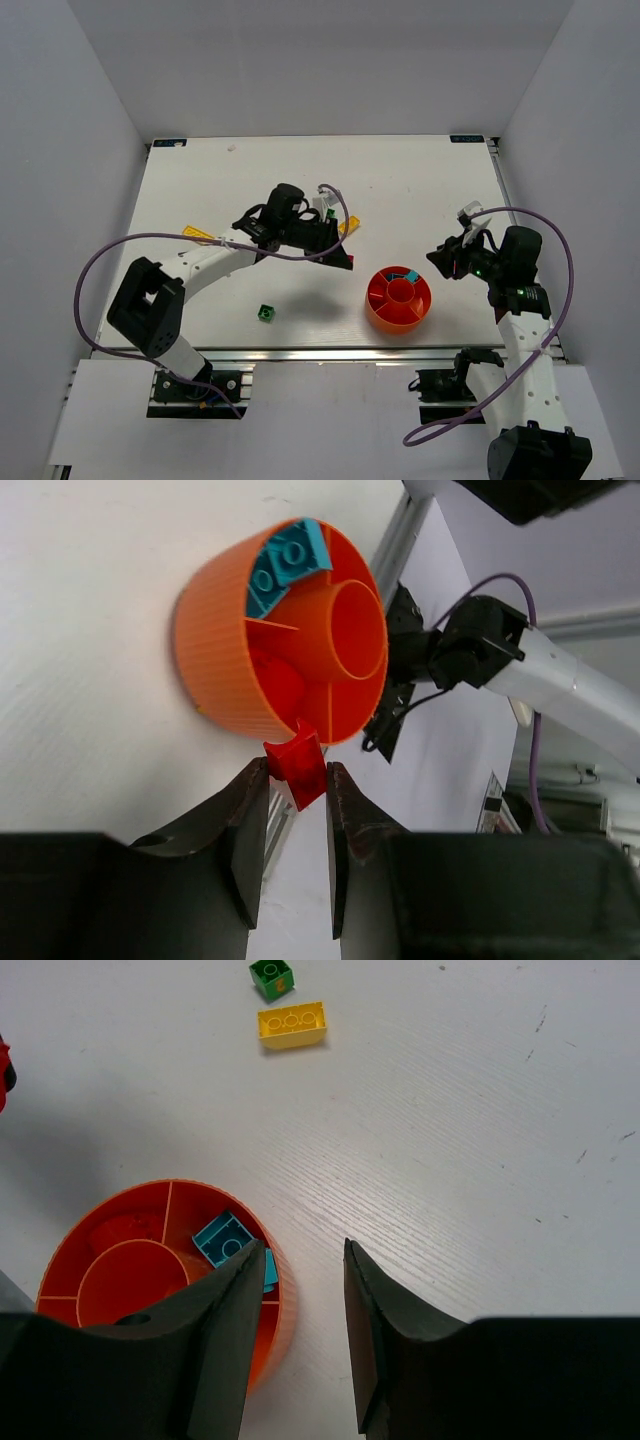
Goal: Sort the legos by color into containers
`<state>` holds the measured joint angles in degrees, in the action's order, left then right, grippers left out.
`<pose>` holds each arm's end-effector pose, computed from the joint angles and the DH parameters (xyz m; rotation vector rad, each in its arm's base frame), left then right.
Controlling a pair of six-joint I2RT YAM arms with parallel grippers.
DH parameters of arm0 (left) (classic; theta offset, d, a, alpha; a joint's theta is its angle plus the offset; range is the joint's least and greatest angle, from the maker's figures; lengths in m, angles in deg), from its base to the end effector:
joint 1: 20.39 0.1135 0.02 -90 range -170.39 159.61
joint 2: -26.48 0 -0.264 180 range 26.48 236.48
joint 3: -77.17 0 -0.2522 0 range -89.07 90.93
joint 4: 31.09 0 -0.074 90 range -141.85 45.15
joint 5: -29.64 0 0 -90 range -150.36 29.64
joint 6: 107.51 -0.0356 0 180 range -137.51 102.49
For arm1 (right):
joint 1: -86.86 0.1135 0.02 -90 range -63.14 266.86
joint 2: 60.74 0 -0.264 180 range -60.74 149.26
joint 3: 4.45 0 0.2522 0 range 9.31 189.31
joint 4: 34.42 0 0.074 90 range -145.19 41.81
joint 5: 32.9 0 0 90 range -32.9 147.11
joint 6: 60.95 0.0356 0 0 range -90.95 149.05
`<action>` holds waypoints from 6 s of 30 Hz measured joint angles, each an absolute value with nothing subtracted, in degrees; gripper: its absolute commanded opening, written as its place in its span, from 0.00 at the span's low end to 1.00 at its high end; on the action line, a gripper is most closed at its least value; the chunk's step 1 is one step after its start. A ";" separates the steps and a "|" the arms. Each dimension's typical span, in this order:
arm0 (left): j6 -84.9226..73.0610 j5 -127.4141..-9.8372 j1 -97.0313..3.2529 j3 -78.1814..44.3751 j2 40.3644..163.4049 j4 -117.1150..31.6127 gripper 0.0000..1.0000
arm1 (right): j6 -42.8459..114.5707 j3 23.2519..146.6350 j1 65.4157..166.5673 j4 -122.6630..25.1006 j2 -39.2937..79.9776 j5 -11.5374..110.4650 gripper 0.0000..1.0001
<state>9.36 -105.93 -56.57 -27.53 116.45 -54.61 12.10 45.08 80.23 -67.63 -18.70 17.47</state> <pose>0.2607 -0.2222 0.2525 0.6736 2.3208 -1.4491 0.1669 0.0035 0.2791 -0.5951 1.8407 0.4233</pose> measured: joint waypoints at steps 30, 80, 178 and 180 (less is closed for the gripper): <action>7.90 -100.81 -70.02 -19.58 127.51 -54.33 0.53 | 11.90 45.08 79.40 -67.67 -18.70 16.35 0.44; 8.01 -31.00 -65.99 -46.79 63.45 -84.25 0.85 | -56.05 102.58 109.45 -92.46 51.92 24.94 0.78; 9.06 -34.47 -65.88 -47.40 65.13 -80.69 0.89 | 31.99 50.39 91.14 -74.51 -17.23 24.90 0.00; 9.06 -34.50 -65.88 -47.40 64.96 -80.60 0.89 | 33.82 50.46 91.01 -76.96 -16.45 26.41 0.00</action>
<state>9.06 -34.50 -65.88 -47.40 64.96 -80.60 33.82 50.46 91.01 -76.96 -16.45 26.41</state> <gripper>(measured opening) 0.888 0.425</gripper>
